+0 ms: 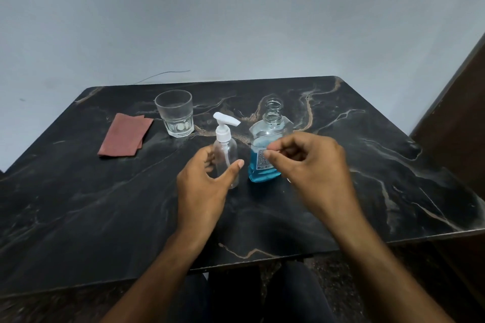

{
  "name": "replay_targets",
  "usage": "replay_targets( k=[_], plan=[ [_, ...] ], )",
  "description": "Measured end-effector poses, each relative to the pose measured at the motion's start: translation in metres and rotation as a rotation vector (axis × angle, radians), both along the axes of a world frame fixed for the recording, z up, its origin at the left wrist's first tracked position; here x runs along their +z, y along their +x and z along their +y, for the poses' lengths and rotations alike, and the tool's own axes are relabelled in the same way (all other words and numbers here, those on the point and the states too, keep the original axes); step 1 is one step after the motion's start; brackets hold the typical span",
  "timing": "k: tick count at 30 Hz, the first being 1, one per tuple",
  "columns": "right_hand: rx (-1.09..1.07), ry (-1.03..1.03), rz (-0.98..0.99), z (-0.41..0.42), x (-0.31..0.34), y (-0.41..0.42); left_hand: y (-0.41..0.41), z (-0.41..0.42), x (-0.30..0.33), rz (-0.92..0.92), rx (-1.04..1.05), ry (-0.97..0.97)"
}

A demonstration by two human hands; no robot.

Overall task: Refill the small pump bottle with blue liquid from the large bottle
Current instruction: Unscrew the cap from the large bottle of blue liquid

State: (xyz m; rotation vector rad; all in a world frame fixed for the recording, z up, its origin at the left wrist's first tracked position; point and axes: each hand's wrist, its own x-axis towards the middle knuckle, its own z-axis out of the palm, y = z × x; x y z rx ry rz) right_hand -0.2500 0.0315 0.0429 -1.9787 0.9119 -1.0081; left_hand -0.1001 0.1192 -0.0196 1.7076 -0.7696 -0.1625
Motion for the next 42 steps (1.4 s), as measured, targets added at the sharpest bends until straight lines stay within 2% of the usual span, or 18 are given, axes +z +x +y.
replay_targets(
  k=[4,8,14,22,27,35,42],
  plan=[
    [0.039,-0.021,-0.086,0.023,0.000,0.034,-0.008,0.008,0.002,-0.031,0.025,-0.034],
    [-0.043,-0.146,-0.144,0.035,-0.002,0.054,-0.010,0.014,0.004,0.010,0.034,-0.068],
    [-0.099,-0.222,-0.197,0.040,0.004,0.062,-0.015,0.022,0.011,0.011,-0.003,-0.100],
    [0.100,-0.077,-0.194,0.033,0.017,0.053,-0.015,0.025,0.019,-0.020,-0.050,-0.132],
    [0.103,0.047,-0.235,0.032,0.016,0.054,-0.013,0.022,0.017,0.000,-0.031,-0.134],
    [0.111,-0.012,-0.182,0.028,0.014,0.053,-0.010,0.023,0.015,-0.027,-0.033,-0.089],
    [0.105,-0.046,-0.307,0.022,0.025,0.051,-0.010,0.022,0.012,-0.032,-0.034,-0.059]
  ],
)
